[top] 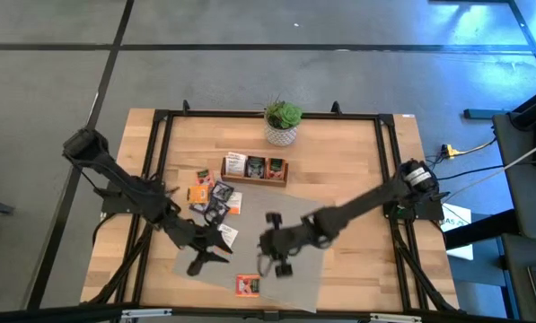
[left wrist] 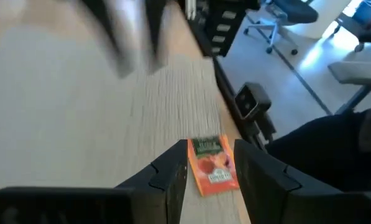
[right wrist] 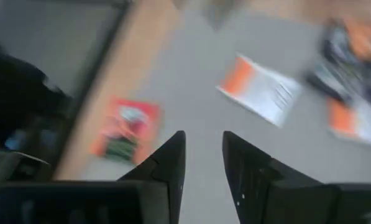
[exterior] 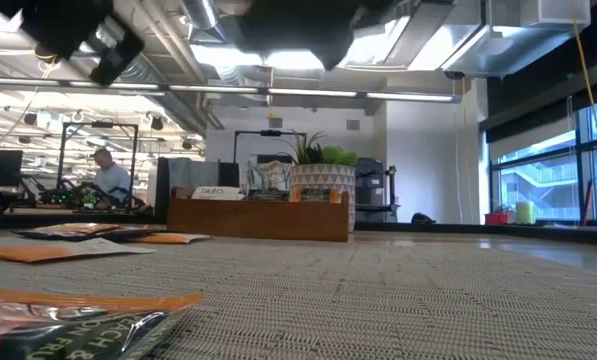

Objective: Pick & Place Tea
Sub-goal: Put the orange tea bag into the right section of the wooden organizer

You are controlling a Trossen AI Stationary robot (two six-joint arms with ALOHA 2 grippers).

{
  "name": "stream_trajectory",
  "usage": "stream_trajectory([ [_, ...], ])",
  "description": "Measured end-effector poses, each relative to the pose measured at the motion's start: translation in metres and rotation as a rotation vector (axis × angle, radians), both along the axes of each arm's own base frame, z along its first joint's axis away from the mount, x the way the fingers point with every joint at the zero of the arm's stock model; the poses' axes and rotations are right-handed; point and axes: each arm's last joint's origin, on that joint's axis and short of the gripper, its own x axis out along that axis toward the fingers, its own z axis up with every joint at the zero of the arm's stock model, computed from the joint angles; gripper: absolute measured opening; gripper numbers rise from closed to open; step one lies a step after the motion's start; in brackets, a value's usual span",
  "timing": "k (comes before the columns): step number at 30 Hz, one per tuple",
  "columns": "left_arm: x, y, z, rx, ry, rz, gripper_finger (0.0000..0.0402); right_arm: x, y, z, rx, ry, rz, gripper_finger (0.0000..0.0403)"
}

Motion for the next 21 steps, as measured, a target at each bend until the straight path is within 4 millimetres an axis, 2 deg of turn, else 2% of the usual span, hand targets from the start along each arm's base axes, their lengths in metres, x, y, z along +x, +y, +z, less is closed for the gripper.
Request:
stream_trajectory([
  [4, 0.005, -0.01, -0.024, -0.062, 0.117, 0.046, 0.0127, -0.011, 0.028, -0.018, 0.05, -0.165, 0.079, 0.011],
  [8, 0.003, -0.026, -0.045, -0.043, 0.17, 0.009, 0.0127, -0.019, 0.04, -0.037, 0.189, -0.259, 0.061, 0.011],
  [14, 0.012, -0.054, -0.069, 0.016, 0.174, -0.06, 0.0127, -0.018, 0.041, -0.048, 0.586, -0.158, -0.177, 0.011],
  [18, 0.029, -0.071, -0.08, 0.108, 0.155, -0.112, 0.0127, -0.02, 0.046, -0.057, 0.634, -0.108, -0.218, 0.011],
  [21, 0.037, -0.076, -0.087, 0.138, 0.164, -0.13, 0.0128, -0.021, 0.048, -0.056, 0.683, -0.093, -0.259, 0.011],
])
